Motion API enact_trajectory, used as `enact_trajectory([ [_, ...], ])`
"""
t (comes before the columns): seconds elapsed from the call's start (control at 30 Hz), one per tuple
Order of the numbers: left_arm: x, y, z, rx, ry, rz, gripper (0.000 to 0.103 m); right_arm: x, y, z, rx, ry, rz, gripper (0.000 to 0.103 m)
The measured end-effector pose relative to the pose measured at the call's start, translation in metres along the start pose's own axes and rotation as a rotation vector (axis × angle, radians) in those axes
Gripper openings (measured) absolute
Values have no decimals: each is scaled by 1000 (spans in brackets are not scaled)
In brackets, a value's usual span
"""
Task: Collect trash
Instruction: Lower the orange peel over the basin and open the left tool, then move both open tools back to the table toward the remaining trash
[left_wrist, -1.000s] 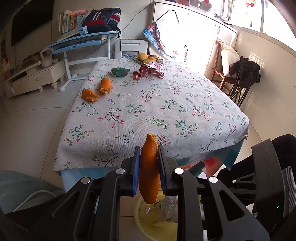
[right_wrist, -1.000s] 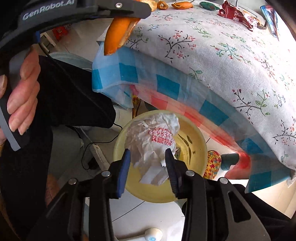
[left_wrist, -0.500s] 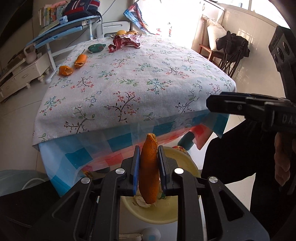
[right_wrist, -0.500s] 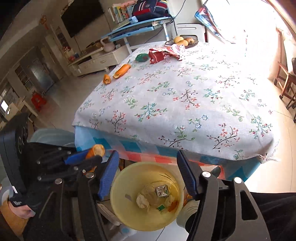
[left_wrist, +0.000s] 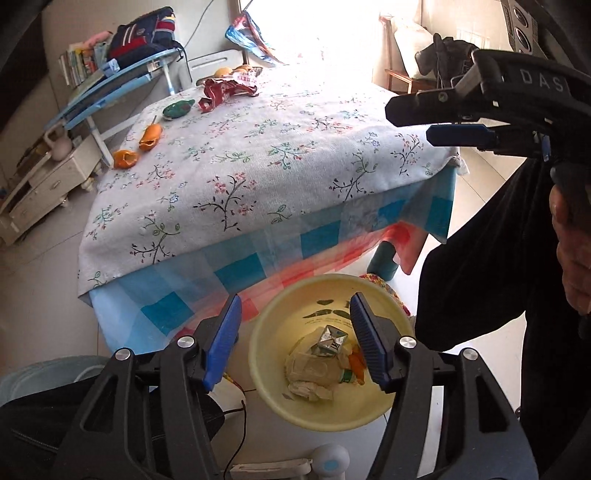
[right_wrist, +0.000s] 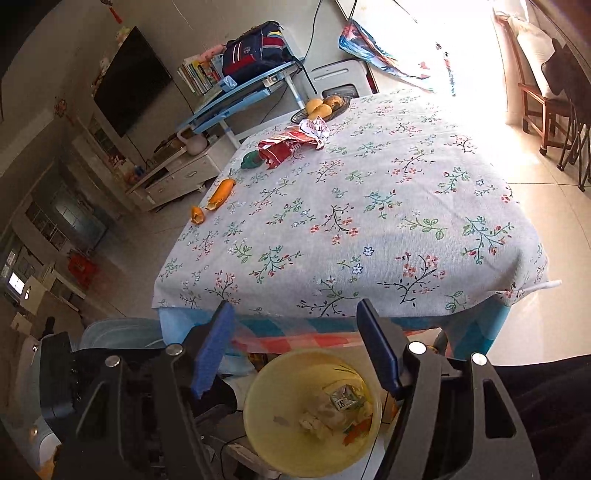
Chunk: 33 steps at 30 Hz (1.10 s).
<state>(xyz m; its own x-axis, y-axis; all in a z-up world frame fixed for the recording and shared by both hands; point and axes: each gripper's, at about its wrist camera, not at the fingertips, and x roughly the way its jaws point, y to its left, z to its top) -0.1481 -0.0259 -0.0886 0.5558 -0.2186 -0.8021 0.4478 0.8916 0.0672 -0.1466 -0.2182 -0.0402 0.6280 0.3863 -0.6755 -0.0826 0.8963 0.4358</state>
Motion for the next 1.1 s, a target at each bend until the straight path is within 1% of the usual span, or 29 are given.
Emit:
enact_trajectory([
  [0.1,-7,5,2,-21,-36,31,66,0,4,-2,-7,1,-5,67],
  [0.4,-26,27,1,-114,-117,91,74,2,16,-9,-33,6,-13,68],
  [0.53,-36,43,1,-197,-162,111,78,2,23,-11,-48,5,-6,69],
  [0.73,-46,85,3,-381,-214,117,81,7,36,-9,-80,5,6,69],
  [0.87,-52,117,13,-474,-225,138,83,11,45,-4,-111,6,15,70],
  [0.93,-53,132,19,-506,-222,145,83,14,48,0,-122,8,25,72],
  [1.0,-49,147,29,-528,-212,151,83,18,50,6,-121,13,37,73],
  [1.1,-40,163,47,-528,-199,175,83,24,51,17,-115,17,58,73],
])
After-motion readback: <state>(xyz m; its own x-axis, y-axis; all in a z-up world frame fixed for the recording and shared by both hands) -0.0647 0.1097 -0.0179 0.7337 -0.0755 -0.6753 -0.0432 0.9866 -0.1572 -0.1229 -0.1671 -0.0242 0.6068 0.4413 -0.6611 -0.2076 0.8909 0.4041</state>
